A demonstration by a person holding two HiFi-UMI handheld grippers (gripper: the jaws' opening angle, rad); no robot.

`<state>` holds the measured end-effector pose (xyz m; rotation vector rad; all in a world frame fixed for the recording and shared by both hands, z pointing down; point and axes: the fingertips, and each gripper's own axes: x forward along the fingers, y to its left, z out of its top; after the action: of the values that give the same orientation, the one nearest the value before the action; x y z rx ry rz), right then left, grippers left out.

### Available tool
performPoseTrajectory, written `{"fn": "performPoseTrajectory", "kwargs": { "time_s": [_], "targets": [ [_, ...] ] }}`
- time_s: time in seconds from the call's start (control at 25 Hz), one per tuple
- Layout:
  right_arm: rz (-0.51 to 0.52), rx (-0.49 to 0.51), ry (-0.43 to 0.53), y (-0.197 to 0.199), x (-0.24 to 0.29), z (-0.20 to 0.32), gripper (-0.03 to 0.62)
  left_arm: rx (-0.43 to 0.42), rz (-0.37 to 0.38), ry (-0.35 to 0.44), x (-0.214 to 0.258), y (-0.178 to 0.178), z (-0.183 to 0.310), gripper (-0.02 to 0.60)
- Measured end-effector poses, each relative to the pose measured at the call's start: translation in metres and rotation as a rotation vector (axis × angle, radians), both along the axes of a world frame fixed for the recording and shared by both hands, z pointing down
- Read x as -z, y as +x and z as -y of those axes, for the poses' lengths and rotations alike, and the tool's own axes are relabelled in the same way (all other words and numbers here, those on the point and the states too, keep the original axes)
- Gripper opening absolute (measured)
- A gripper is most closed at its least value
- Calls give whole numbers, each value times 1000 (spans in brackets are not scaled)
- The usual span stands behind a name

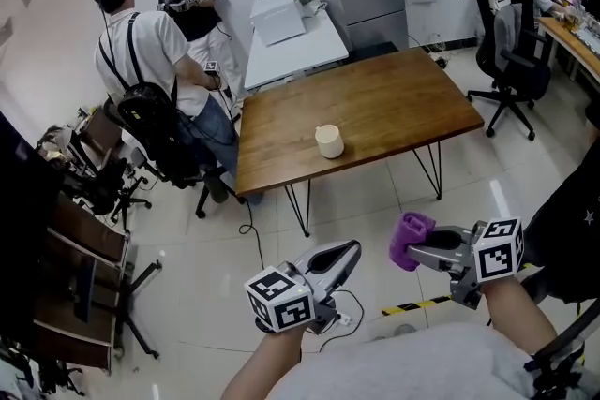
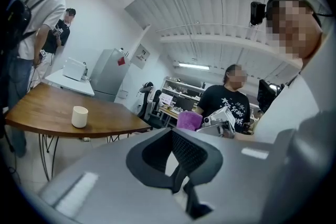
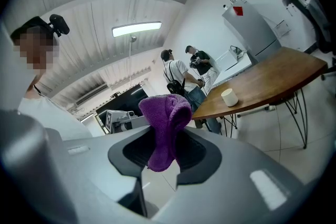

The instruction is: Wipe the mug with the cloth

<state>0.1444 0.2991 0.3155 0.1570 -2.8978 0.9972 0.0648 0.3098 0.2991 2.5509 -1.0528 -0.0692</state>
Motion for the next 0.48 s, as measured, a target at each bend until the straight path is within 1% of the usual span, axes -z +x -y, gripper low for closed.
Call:
{"fn": "performPoseTrajectory", "kwargs": {
  "time_s": [0.28,0.48],
  "targets": [
    [-7,25,1,-10,2,4,118,-5,12,-4,0,-4,0,0],
    [-16,36,7,-38,-2,-15,118,-10,14,2,-4,-29,-19,0]
  ]
}}
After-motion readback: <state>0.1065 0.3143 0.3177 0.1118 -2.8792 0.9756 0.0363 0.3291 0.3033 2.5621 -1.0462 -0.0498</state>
